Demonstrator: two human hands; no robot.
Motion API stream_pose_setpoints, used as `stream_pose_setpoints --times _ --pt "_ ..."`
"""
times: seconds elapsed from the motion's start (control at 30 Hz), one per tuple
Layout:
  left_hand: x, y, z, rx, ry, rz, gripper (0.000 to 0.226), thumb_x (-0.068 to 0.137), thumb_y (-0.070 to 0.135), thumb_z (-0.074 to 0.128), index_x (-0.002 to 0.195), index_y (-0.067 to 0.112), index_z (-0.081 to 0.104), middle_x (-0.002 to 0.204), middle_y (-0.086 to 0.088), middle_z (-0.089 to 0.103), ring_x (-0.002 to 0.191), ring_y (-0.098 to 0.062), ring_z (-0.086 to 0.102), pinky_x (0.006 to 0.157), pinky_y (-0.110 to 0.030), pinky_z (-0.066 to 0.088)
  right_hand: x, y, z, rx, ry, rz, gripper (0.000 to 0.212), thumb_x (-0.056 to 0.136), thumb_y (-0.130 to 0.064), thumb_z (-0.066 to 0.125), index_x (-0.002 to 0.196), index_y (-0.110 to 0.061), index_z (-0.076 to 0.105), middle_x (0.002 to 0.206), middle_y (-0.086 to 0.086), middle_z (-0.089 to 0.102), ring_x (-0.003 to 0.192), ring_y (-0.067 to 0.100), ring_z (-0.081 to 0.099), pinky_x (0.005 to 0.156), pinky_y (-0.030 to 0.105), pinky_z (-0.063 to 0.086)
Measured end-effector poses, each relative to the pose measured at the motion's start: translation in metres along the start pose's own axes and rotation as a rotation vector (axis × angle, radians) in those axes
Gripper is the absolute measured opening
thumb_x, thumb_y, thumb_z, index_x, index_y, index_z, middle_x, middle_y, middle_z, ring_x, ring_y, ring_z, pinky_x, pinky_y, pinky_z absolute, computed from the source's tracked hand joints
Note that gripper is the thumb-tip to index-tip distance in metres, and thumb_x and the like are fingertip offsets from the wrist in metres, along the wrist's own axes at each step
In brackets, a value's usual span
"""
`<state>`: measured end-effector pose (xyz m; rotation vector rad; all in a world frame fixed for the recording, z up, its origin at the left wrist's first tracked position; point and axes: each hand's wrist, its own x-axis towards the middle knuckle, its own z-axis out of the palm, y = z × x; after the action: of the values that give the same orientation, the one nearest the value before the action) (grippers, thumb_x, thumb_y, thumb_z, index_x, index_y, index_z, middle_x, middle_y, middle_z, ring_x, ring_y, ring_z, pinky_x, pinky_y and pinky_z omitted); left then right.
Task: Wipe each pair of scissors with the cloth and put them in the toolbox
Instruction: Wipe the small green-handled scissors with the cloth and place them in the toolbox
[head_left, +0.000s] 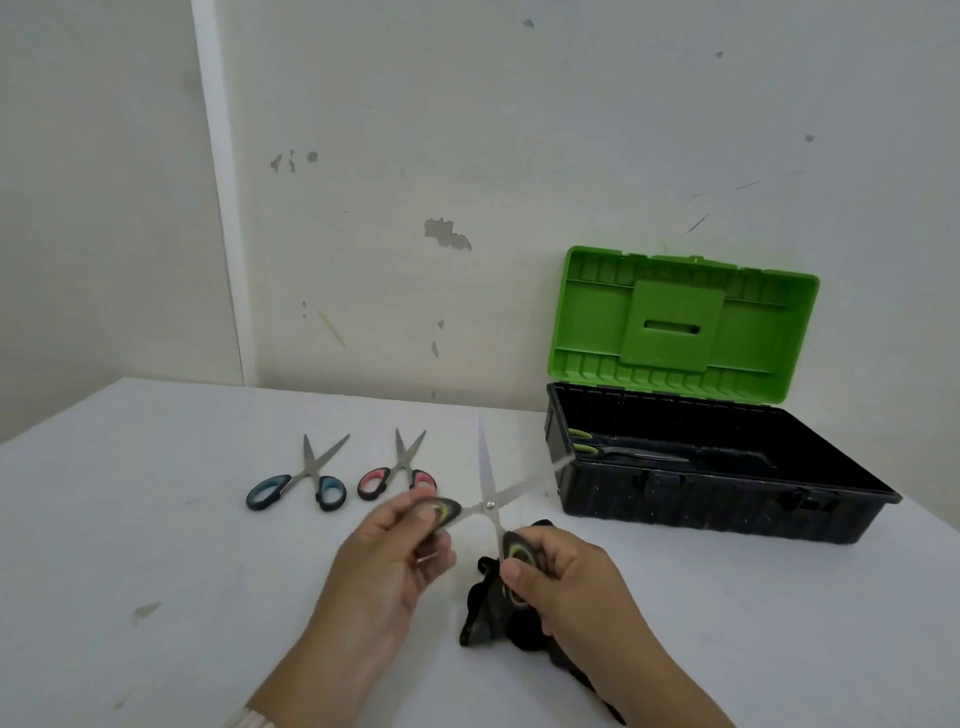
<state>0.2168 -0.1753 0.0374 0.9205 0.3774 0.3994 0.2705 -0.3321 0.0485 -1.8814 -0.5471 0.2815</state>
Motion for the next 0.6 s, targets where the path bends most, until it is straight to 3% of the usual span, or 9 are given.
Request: stream_pose_setpoints --times 0.07,0.2,0.33,0.43,0.53,0.6 --pt "-0.007 -0.009 0.006 0.136 -0.029 -0.038 0.017 0.091 -0.001 0.054 0.101 0.004 0.067 0.071 -0.007 0.073 0.062 -0.016 0.067 0.054 -0.025 0.057 0.000 0.000 0.001 0.021 0.044 0.003 0.006 0.084 -0.017 0.062 0.088 -0.020 0.066 0.064 -0.001 0.061 0.041 0.004 0.046 0.044 0.017 0.040" --pt "-0.014 -0.021 0.015 0.234 -0.089 -0.077 0.020 0.096 0.009 0.049 0.104 0.013 0.067 0.086 -0.007 0.076 0.071 -0.013 0.074 0.061 -0.024 0.059 -0.001 -0.001 0.003 0.062 0.095 0.024 0.010 0.085 -0.014 0.060 0.084 -0.022 0.067 0.052 -0.006 0.057 0.038 0.010 0.044 0.037 0.018 0.036" --pt "-0.018 -0.030 0.017 0.302 -0.151 -0.107 0.024 0.099 0.014 0.045 0.109 0.011 0.067 0.090 -0.010 0.077 0.081 -0.020 0.074 0.079 -0.036 0.059 -0.003 -0.001 0.006 0.040 0.092 0.022 0.010 0.086 -0.015 0.059 0.082 -0.020 0.067 0.037 -0.009 0.051 0.034 0.009 0.042 0.035 0.017 0.035" --pt "-0.021 -0.032 0.018 0.321 -0.166 -0.122 0.025 0.100 0.017 0.043 0.109 0.008 0.064 0.093 -0.018 0.075 0.082 -0.029 0.073 0.082 -0.041 0.058 -0.005 -0.001 0.008 0.034 0.080 0.037 0.010 0.087 -0.016 0.058 0.083 -0.018 0.067 0.034 -0.010 0.049 0.030 0.006 0.040 0.033 0.016 0.033" --pt "-0.021 -0.031 0.020 0.321 -0.171 -0.137 0.024 0.100 0.018 0.042 0.108 0.008 0.063 0.090 -0.016 0.076 0.079 -0.028 0.074 0.079 -0.039 0.059 -0.004 -0.003 0.005 -0.004 0.075 0.047 0.013 0.087 -0.020 0.058 0.077 -0.018 0.066 0.039 -0.008 0.052 0.034 0.007 0.043 0.035 0.018 0.035" --pt "-0.022 -0.030 0.022 0.372 -0.168 -0.119 0.022 0.100 0.018 0.042 0.105 0.012 0.063 0.089 -0.013 0.076 0.078 -0.021 0.074 0.071 -0.032 0.059 0.001 -0.002 0.000 -0.144 0.124 -0.025 0.016 0.086 -0.030 0.059 0.077 -0.018 0.067 0.060 -0.005 0.061 0.051 0.009 0.053 0.050 0.023 0.044"
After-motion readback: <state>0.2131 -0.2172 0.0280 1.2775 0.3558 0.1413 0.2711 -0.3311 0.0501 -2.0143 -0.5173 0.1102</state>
